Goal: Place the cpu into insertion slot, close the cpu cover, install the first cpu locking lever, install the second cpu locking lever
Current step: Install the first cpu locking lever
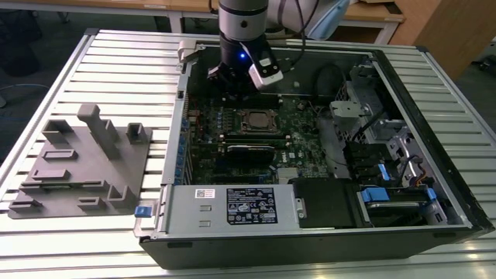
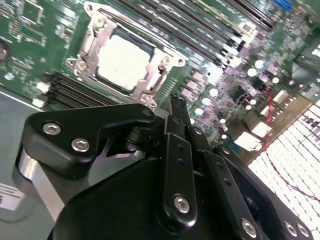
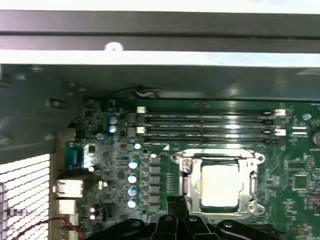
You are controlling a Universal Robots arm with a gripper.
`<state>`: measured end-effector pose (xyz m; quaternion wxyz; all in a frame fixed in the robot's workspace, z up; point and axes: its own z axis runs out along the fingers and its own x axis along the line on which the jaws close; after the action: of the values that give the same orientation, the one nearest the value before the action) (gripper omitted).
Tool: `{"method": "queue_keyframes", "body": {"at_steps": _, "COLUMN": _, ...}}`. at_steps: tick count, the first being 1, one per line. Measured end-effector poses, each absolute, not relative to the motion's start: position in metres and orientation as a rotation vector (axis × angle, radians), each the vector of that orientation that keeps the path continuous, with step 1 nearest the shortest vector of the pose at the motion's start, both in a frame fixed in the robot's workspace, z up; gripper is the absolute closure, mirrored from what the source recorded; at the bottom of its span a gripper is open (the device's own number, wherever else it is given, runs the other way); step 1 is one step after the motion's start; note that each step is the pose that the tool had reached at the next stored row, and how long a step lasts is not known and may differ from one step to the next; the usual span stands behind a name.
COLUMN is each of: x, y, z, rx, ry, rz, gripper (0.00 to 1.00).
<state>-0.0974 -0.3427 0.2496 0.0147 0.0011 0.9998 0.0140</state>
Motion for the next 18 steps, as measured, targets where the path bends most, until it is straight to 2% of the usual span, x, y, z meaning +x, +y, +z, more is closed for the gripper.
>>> {"method": "queue_keyframes", "body": {"at_steps": 18, "x": -0.1084, "y": -0.3427, "z": 0.2531, "rx": 0.003, "ry": 3.107, "rz": 0.045, "gripper": 0.89}}
